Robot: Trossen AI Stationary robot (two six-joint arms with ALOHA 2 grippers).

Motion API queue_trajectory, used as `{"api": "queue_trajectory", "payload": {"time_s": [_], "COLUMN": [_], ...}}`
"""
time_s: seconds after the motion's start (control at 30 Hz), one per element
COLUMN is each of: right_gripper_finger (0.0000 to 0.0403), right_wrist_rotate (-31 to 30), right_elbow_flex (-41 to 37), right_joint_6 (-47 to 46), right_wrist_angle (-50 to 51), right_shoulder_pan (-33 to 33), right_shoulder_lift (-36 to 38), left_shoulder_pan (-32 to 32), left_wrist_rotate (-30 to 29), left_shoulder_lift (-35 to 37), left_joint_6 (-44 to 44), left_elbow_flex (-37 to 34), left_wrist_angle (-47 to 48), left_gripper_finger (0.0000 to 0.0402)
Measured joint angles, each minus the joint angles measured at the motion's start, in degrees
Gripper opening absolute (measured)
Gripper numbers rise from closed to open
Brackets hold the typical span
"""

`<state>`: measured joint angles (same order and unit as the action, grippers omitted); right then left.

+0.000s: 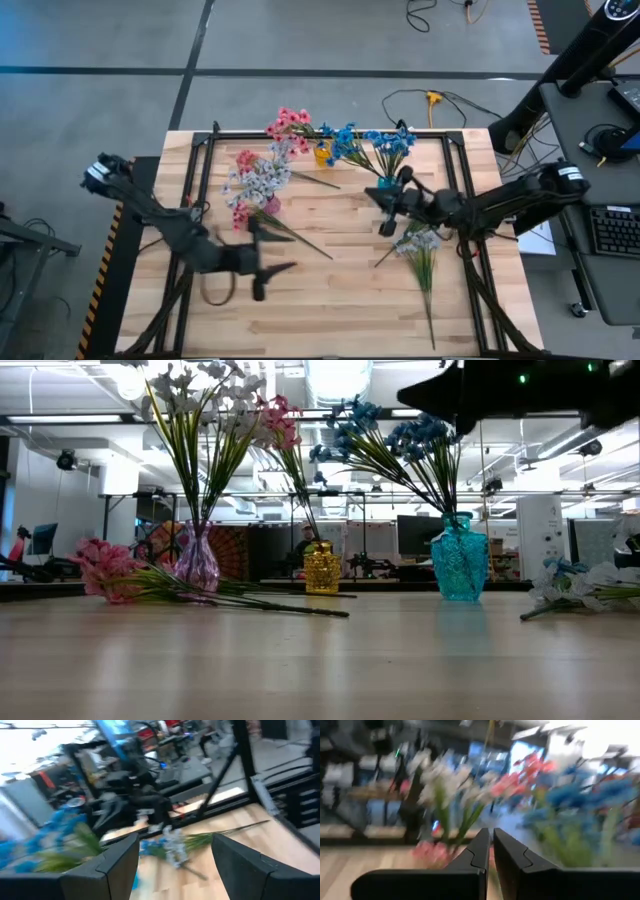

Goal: Sort flowers into vase by color
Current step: Put the left blue flowers into the blue vase

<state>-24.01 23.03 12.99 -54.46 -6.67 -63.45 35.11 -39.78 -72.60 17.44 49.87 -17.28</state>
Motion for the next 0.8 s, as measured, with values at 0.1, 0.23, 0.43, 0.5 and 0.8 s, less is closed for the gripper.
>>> {"api": "queue_trajectory", "payload": {"time_s": [0.1, 0.23, 0.43, 0.5, 0.8], "right_gripper_finger": [0.0018, 0.0018, 0.0018, 0.0018, 0.0018], "right_wrist_rotate": [0.0, -0.1, -6.4, -8.8, -9.1], "right_elbow_flex": [6.2, 14.5, 24.6, 26.9, 35.3], "right_joint_6": [-1.8, -3.5, -6.0, -6.8, -7.9], "right_wrist_angle": [14.0, 30.5, 50.1, 55.6, 68.7], "right_shoulder_pan": [-1.9, -4.5, -8.7, -9.7, -10.2], "right_shoulder_lift": [2.2, 4.5, 8.1, 9.0, 11.3], "left_shoulder_pan": [-2.5, -4.8, -7.3, -9.0, -17.4], "left_wrist_rotate": [1.7, 1.5, 1.7, 1.8, 0.2], "left_shoulder_lift": [-5.6, -12.6, -19.6, -22.1, -35.2], "left_joint_6": [-1.0, -0.6, 1.9, 1.9, -6.4], "left_elbow_flex": [2.6, 4.7, 4.1, 3.8, 3.7], "left_wrist_angle": [-2.3, -8.8, -25.0, -30.7, -51.9], "left_gripper_finger": [0.0231, 0.0231, 0.0231, 0.0231, 0.0231]}}
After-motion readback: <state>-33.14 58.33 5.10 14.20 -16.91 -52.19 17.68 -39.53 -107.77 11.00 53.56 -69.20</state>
